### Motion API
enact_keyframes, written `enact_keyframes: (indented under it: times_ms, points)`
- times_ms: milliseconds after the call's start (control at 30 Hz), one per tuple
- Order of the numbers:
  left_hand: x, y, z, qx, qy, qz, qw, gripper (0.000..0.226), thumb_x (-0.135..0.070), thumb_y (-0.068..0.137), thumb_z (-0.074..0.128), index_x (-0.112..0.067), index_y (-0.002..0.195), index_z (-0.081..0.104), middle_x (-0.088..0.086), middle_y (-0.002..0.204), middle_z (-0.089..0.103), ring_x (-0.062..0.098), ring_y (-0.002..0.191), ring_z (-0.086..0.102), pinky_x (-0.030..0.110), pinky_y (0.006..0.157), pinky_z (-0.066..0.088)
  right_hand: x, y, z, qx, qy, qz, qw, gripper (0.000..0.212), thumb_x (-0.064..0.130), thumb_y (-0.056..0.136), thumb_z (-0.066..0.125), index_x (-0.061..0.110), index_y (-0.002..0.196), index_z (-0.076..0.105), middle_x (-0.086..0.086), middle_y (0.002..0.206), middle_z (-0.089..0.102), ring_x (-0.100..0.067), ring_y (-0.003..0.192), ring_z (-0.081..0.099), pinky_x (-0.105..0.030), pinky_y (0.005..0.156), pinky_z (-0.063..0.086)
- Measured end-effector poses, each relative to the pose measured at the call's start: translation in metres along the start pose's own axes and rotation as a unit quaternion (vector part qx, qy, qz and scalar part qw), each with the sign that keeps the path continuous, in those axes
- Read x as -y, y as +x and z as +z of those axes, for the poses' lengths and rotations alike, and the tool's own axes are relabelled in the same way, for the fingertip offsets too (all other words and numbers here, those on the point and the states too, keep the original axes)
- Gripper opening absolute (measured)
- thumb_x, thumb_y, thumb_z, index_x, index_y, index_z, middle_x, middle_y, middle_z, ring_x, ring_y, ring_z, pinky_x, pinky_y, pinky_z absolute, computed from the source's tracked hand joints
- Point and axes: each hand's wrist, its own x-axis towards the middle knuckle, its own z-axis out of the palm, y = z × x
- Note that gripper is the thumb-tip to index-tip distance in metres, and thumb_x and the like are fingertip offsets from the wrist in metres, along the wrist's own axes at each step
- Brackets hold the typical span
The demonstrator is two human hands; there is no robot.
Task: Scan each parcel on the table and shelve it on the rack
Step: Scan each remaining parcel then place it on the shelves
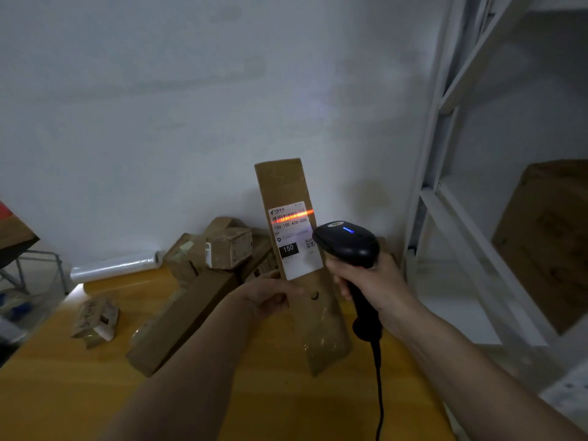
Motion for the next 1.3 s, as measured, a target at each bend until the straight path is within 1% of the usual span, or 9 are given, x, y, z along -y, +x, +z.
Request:
enact_keyframes:
  times_ms: [167, 333, 533, 667, 800, 900, 1000, 1167, 1300]
  points:
    - [0.036, -0.001, 0.026, 0.008, 0.037, -0.029, 0.999, 0.067, -0.014, 0.062, 0.085, -0.007, 0.124, 0.060, 0.010, 0.115, 0.071, 0.028, 0.110, 0.065, 0.038, 0.088, 0.055, -0.023, -0.015, -0.019, -0.028, 0.022, 0.059, 0.998, 0.011, 0.017, 0.083, 0.074, 0.008, 0.084, 0.068, 0.000, 0.062, 0.062, -0.009, 0.051, 0.056, -0.021, 0.052, 0.047]
    - [0.059, -0.020, 0.050, 0.009, 0.066, -0.039, 0.997, 0.068, -0.023, 0.063, 0.087, -0.010, 0.124, 0.061, 0.010, 0.120, 0.069, 0.025, 0.111, 0.065, 0.032, 0.082, 0.054, -0.039, -0.054, -0.035, -0.072, 0.026, 0.076, 0.994, 0.010, 0.019, 0.082, 0.075, 0.012, 0.082, 0.069, 0.004, 0.059, 0.063, -0.008, 0.052, 0.058, -0.020, 0.052, 0.049]
    - [0.091, -0.067, 0.073, 0.035, 0.039, -0.076, 0.996, 0.064, -0.029, 0.066, 0.081, -0.011, 0.124, 0.060, 0.014, 0.119, 0.069, 0.029, 0.106, 0.067, 0.034, 0.072, 0.058, -0.050, -0.117, -0.043, -0.162, 0.027, 0.074, 0.984, 0.009, 0.016, 0.082, 0.076, 0.012, 0.082, 0.067, 0.002, 0.058, 0.061, -0.009, 0.049, 0.056, -0.018, 0.046, 0.047]
    - [0.128, -0.106, 0.073, 0.072, 0.118, -0.108, 0.985, 0.072, -0.049, 0.062, 0.085, -0.020, 0.123, 0.060, 0.010, 0.114, 0.071, 0.030, 0.109, 0.066, 0.045, 0.094, 0.052, -0.064, -0.167, -0.033, -0.198, 0.029, 0.084, 0.976, 0.012, 0.014, 0.082, 0.076, 0.010, 0.076, 0.066, 0.005, 0.049, 0.059, -0.009, 0.044, 0.054, -0.021, 0.045, 0.045]
    - [0.164, -0.138, 0.077, 0.070, 0.157, -0.149, 0.974, 0.089, -0.059, 0.043, 0.091, -0.017, 0.117, 0.064, 0.011, 0.102, 0.075, 0.028, 0.095, 0.072, 0.043, 0.089, 0.054, -0.076, -0.222, -0.027, -0.228, 0.030, 0.099, 0.968, 0.013, 0.012, 0.082, 0.075, 0.008, 0.075, 0.065, 0.002, 0.046, 0.057, -0.012, 0.042, 0.051, -0.021, 0.042, 0.043]
    - [0.182, -0.158, 0.089, 0.100, 0.188, -0.164, 0.963, 0.094, -0.063, 0.041, 0.091, -0.016, 0.118, 0.065, 0.013, 0.107, 0.073, 0.029, 0.100, 0.070, 0.042, 0.096, 0.051, -0.082, -0.260, -0.029, -0.254, 0.035, 0.106, 0.961, 0.010, 0.008, 0.083, 0.073, 0.003, 0.079, 0.065, -0.001, 0.047, 0.057, -0.013, 0.041, 0.050, -0.022, 0.043, 0.042]
    - [0.188, -0.172, 0.113, 0.125, 0.227, -0.156, 0.953, 0.100, -0.065, 0.038, 0.090, -0.016, 0.121, 0.066, 0.014, 0.112, 0.072, 0.030, 0.108, 0.067, 0.043, 0.105, 0.045, -0.079, -0.294, -0.041, -0.279, 0.044, 0.102, 0.954, 0.011, 0.009, 0.082, 0.072, 0.001, 0.078, 0.065, -0.003, 0.048, 0.057, -0.013, 0.040, 0.050, -0.023, 0.044, 0.043]
    - [0.183, -0.187, 0.171, 0.151, 0.241, -0.128, 0.950, 0.099, -0.068, 0.031, 0.089, -0.016, 0.113, 0.068, 0.013, 0.102, 0.075, 0.027, 0.094, 0.072, 0.039, 0.092, 0.053, -0.071, -0.339, -0.076, -0.311, 0.030, 0.068, 0.947, 0.023, 0.007, 0.081, 0.069, 0.004, 0.061, 0.059, -0.009, 0.048, 0.051, -0.019, 0.043, 0.044, -0.027, 0.048, 0.041]
    - [0.174, -0.197, 0.222, 0.172, 0.221, -0.079, 0.957, 0.099, -0.060, 0.032, 0.091, -0.012, 0.115, 0.066, 0.015, 0.105, 0.073, 0.032, 0.100, 0.070, 0.046, 0.098, 0.051, -0.065, -0.365, -0.111, -0.333, 0.047, 0.041, 0.941, 0.016, 0.003, 0.082, 0.066, 0.002, 0.067, 0.060, -0.009, 0.051, 0.052, -0.017, 0.042, 0.046, -0.024, 0.043, 0.041]
